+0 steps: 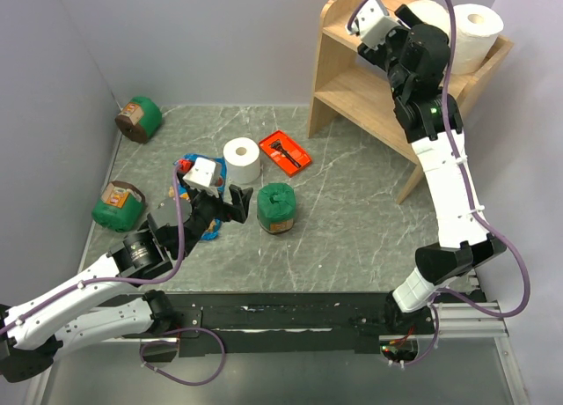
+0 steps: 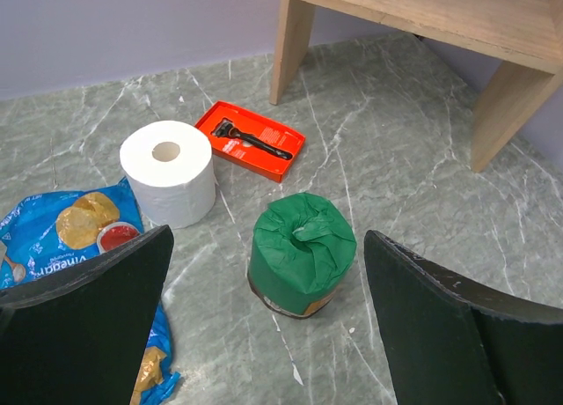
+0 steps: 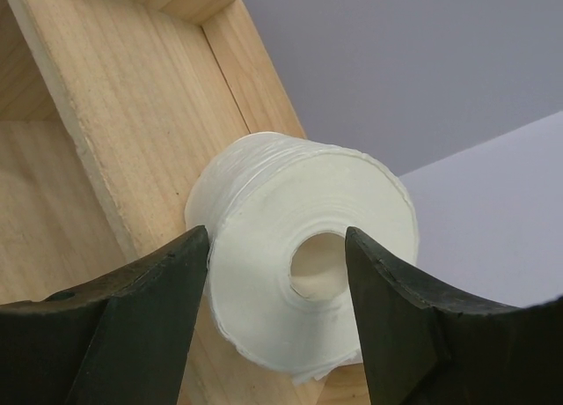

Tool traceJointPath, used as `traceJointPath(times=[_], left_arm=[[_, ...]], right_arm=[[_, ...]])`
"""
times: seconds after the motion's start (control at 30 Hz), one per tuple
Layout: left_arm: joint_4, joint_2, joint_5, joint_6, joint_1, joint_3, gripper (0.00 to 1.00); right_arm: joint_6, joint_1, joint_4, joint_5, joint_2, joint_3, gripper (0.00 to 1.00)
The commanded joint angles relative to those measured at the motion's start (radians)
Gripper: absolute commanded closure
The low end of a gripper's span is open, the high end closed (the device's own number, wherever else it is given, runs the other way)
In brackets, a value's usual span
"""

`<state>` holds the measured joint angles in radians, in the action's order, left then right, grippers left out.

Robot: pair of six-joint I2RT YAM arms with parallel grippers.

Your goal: Place and organize the paper towels onto the shelf

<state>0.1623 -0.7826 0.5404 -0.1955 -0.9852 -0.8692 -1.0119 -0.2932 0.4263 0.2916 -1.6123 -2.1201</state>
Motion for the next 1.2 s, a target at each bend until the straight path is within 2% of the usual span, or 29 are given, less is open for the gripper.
traceJointPath(times=[0.0, 0.3, 0.73, 0.87, 0.9, 1.0, 1.07, 1.1, 1.17], left_arm=[[-0.032, 0.008, 0.021, 0.018, -0.003, -0.005, 0.04], [-0.032, 0.008, 0.036, 0.024, -0.003, -0.005, 0.04], [-0.030, 0.002, 0.033, 0.018, -0.003, -0.010, 0.04], [-0.027, 0.000, 0.030, 0.013, -0.003, -0.011, 0.04], [-0.029, 0.000, 0.033, 0.010, -0.003, -0.011, 0.04], [-0.029, -0.012, 0.053, -0.001, -0.003, -0.008, 0.04], [-0.023, -0.023, 0.062, -0.007, -0.003, -0.014, 0.04], [-0.011, -0.029, 0.078, -0.016, -0.003, -0.022, 0.03], [-0.006, -0.026, 0.093, -0.021, -0.003, -0.024, 0.03]], right_arm=[[0.013, 0.040, -0.058, -0.009, 0.012, -0.026, 0.30], [0.049, 0.063, -0.070, -0.058, -0.023, -0.087, 0.29], [0.209, 0.023, 0.032, -0.068, 0.035, -0.115, 0.28], [0.312, -0.087, 0.046, 0.067, 0.118, 0.007, 0.29], [0.341, -0.150, 0.061, 0.092, 0.165, 0.041, 0.28], [0.549, -0.275, 0.068, 0.150, 0.285, 0.228, 0.29], [0.677, -0.322, 0.069, 0.147, 0.350, 0.388, 0.29], [0.820, -0.339, 0.074, 0.102, 0.411, 0.443, 0.30], [0.956, -0.343, 0.055, 0.038, 0.468, 0.616, 0.31]])
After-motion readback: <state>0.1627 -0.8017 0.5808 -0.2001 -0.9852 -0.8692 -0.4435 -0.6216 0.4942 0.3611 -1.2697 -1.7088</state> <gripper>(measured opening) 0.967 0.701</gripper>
